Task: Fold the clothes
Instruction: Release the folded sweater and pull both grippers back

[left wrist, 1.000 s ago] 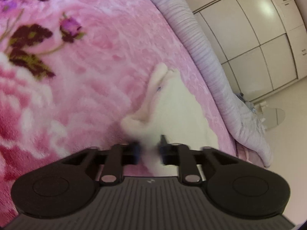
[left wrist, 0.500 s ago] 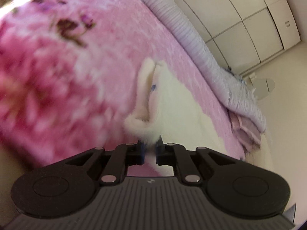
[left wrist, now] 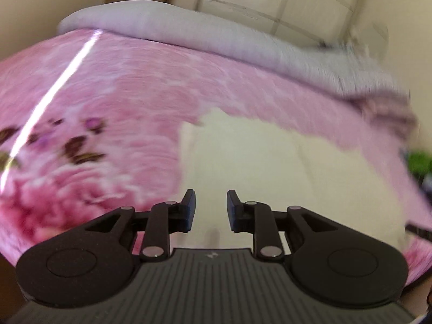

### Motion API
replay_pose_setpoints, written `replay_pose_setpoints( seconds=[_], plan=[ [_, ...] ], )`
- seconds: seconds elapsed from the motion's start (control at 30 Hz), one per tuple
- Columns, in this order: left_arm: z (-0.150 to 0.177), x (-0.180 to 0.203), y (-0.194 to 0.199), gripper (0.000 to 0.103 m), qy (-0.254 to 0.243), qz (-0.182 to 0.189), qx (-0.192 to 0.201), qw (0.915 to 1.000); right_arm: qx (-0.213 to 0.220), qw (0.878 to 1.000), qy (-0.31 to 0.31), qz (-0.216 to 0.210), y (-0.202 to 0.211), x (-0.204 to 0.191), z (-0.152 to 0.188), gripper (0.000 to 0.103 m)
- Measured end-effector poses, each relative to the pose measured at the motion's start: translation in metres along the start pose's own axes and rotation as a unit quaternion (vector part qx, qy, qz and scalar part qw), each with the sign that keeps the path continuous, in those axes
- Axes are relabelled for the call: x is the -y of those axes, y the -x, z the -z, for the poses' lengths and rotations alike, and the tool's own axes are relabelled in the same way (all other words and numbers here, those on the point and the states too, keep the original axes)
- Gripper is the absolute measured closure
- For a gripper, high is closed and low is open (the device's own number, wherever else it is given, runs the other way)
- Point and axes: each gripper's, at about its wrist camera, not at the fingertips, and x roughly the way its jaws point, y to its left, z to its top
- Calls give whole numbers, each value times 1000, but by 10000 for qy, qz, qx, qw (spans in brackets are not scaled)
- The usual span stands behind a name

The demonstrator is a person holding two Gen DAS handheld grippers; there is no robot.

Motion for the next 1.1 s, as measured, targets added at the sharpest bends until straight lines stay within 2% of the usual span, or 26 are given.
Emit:
replay_pose_setpoints(
  seconds=[0.13,0.2,0.3,0.37,0.4,0.43,0.47,0.5,0.53,0.63,0.8,1.1],
  plan=[
    [18,24,-26,72,-308,-378,-302,9984,-130,9989,416,167,-31,-18,20,84],
    [27,25,-25,70,-288,-465,-177,9983,-77,9992,379,117,-33,-12,30,84],
    [29,27,-14,72,-173,-663,-325,9971,-450,9988,101,185,-24,-8,26,84],
    [29,35,-8,71,-280,-780,-396,9958,-560,9982,-97,165,-15,-9,23,81],
    [30,40,-3,70,-328,-801,-415,9954,-582,9980,-177,147,-9,-11,22,77],
    [33,45,2,69,-384,-770,-425,9954,-587,9979,-235,110,-1,-14,22,62],
    [36,50,6,68,-442,-725,-444,9954,-595,9978,-283,38,5,-17,23,41],
    [39,54,10,68,-501,-679,-464,9954,-599,9977,-329,-49,11,-21,24,35],
    [42,58,13,68,-545,-637,-468,9954,-576,9976,-362,-119,17,-24,26,32],
    [49,65,18,66,-641,-562,-531,9949,-580,9975,-357,-181,28,-32,30,32],
    [63,71,32,60,-768,-588,-556,9938,-677,9968,-422,-57,38,-37,40,32],
    [79,77,58,59,-966,-563,-502,9925,-728,9968,-291,-126,63,-51,56,32]
  ],
)
